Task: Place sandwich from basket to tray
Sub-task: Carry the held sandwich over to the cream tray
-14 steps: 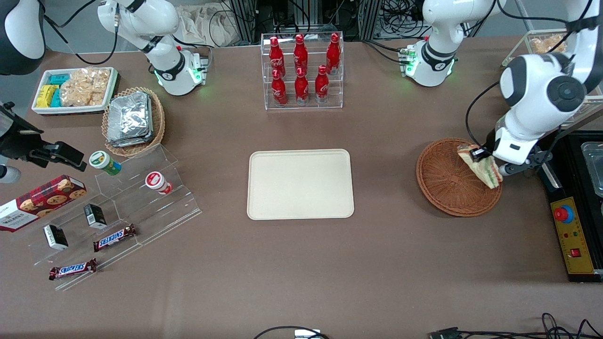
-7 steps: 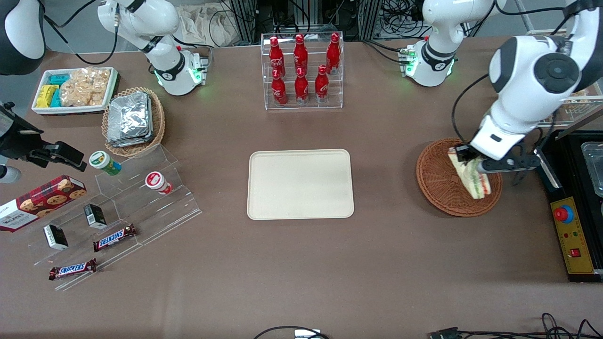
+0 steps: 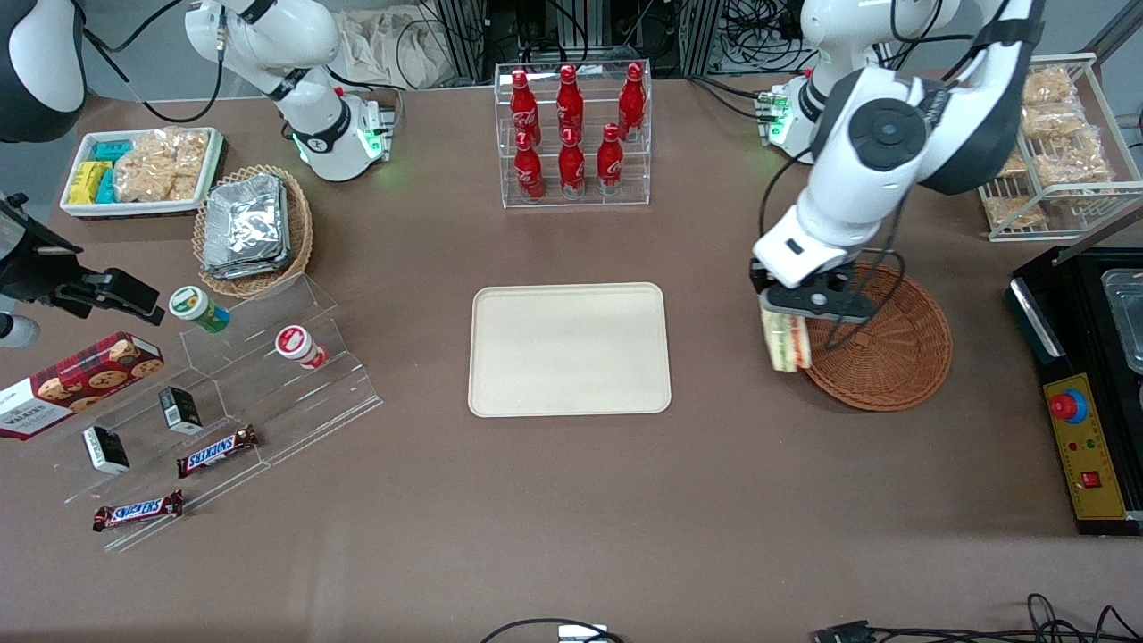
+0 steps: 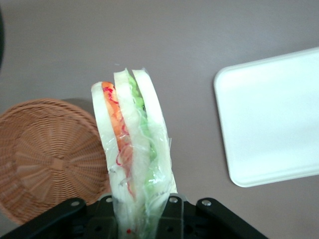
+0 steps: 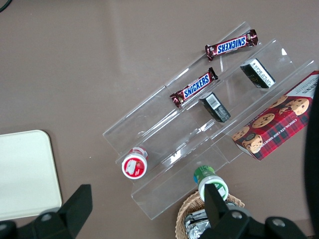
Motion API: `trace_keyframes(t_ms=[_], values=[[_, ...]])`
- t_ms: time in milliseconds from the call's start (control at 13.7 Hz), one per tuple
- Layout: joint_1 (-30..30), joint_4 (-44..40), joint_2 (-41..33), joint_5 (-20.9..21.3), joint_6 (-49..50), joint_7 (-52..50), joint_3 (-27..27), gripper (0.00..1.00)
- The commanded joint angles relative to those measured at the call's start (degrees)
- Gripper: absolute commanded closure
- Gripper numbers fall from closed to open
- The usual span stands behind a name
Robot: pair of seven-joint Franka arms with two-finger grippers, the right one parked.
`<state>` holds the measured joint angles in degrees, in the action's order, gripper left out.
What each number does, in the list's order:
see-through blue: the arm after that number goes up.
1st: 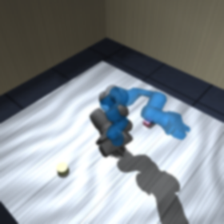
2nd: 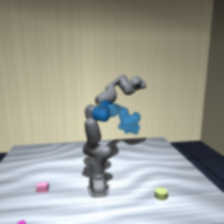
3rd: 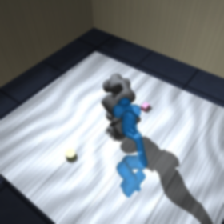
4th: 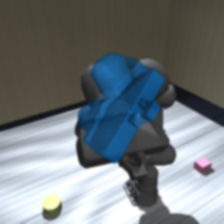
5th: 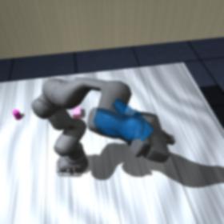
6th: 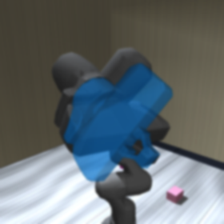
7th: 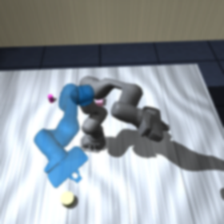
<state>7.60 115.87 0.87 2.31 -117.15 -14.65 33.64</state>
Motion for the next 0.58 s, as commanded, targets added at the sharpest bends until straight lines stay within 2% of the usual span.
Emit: trace_keyframes(t_ms=[0,146,510], values=[[0.2,-4.6,6.1,0.8,1.0,-4.6,4.7,0.82],[-2.4,-5.6,8.3,1.5,0.8,-8.2,6.3,0.82],[-10.7,-5.5,15.8,10.0,-3.2,-17.2,6.4,0.82]])
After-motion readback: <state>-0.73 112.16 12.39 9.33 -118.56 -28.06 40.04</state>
